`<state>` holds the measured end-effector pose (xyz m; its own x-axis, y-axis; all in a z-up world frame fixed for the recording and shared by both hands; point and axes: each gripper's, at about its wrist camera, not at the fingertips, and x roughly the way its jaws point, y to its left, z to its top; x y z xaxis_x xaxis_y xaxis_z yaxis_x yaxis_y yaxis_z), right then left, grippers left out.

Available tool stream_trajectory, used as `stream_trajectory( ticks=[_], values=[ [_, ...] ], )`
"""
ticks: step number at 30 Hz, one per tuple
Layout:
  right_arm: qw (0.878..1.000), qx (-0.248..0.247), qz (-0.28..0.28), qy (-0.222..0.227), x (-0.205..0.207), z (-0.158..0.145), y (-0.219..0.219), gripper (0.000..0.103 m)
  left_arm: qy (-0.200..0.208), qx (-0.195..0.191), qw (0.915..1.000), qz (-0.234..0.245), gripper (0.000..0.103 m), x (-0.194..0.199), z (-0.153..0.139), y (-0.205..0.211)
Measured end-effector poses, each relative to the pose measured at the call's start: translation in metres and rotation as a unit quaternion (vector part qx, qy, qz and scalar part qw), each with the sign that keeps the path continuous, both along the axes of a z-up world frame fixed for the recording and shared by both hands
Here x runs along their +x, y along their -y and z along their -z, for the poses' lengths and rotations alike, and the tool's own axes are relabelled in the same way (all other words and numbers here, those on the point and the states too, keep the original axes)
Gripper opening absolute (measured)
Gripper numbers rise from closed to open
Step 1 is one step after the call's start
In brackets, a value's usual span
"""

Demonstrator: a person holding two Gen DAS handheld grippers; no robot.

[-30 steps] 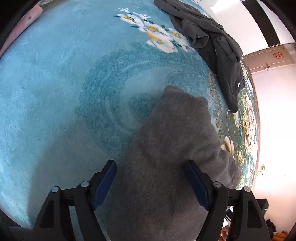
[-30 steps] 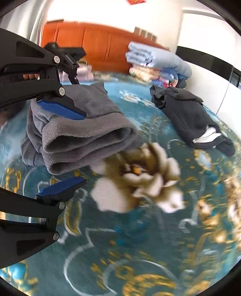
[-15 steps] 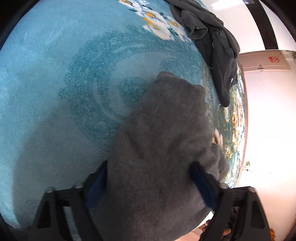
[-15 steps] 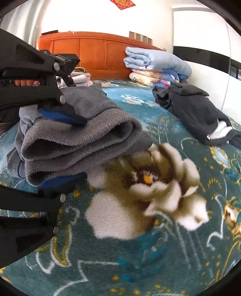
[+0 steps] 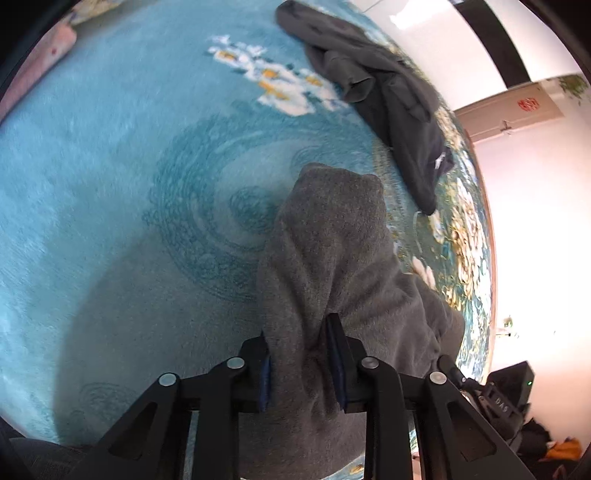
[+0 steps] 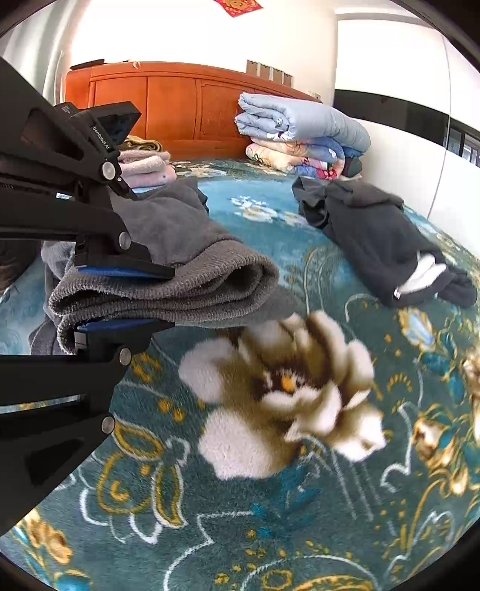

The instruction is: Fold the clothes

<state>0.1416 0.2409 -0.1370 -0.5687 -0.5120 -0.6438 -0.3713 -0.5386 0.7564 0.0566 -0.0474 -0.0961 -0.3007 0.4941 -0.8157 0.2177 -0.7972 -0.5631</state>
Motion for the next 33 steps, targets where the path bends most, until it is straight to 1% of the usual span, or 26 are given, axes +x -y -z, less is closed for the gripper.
stream_trajectory(
  ticks=[2,3,7,11,14,17,20,22,24,28,30,33],
  values=[
    [1.000,0.006,-0.006,-0.007,-0.004,-0.012,0.007,0.019,-0.015,-0.001,0.9999,0.005,0.026,0.004,-0.012,0.002],
    [1.000,0.009,-0.009,-0.011,-0.005,-0.018,0.010,0.019,-0.024,0.000,0.9997,0.004,0.026,0.004,-0.020,0.011],
    [0.999,0.020,-0.022,-0.025,-0.013,-0.042,0.023,0.019,-0.061,0.004,0.9981,-0.009,0.025,0.004,-0.061,0.060],
    [0.996,0.017,-0.051,-0.067,-0.042,-0.084,0.058,0.019,-0.099,0.008,0.9948,-0.023,0.025,0.004,-0.101,0.110],
    [0.991,0.014,-0.090,-0.100,-0.072,-0.117,0.101,0.019,-0.127,0.010,0.9914,-0.033,0.025,0.004,-0.132,0.147],
    [0.981,0.000,-0.140,-0.131,-0.111,-0.149,0.163,0.019,-0.155,-0.008,0.9861,-0.059,0.025,0.008,-0.168,0.212],
    [0.971,-0.033,-0.185,-0.147,-0.149,-0.166,0.226,0.019,-0.172,-0.035,0.9800,-0.094,0.025,0.014,-0.200,0.283],
    [0.965,-0.049,-0.212,-0.148,-0.176,-0.171,0.271,0.018,-0.174,-0.055,0.9766,-0.114,0.025,0.019,-0.215,0.329],
    [0.958,-0.058,-0.240,-0.148,-0.202,-0.174,0.321,0.018,-0.168,-0.074,0.9739,-0.134,0.025,0.023,-0.226,0.373],
    [0.945,-0.069,-0.286,-0.145,-0.236,-0.176,0.409,0.018,-0.154,-0.094,0.9687,-0.171,0.025,0.034,-0.232,0.448],
    [0.940,-0.073,-0.302,-0.141,-0.248,-0.171,0.447,0.018,-0.145,-0.090,0.9672,-0.189,0.025,0.034,-0.227,0.480],
    [0.938,-0.076,-0.313,-0.125,-0.260,-0.154,0.491,0.018,-0.130,-0.092,0.9665,-0.201,0.025,0.033,-0.211,0.518]
  ],
)
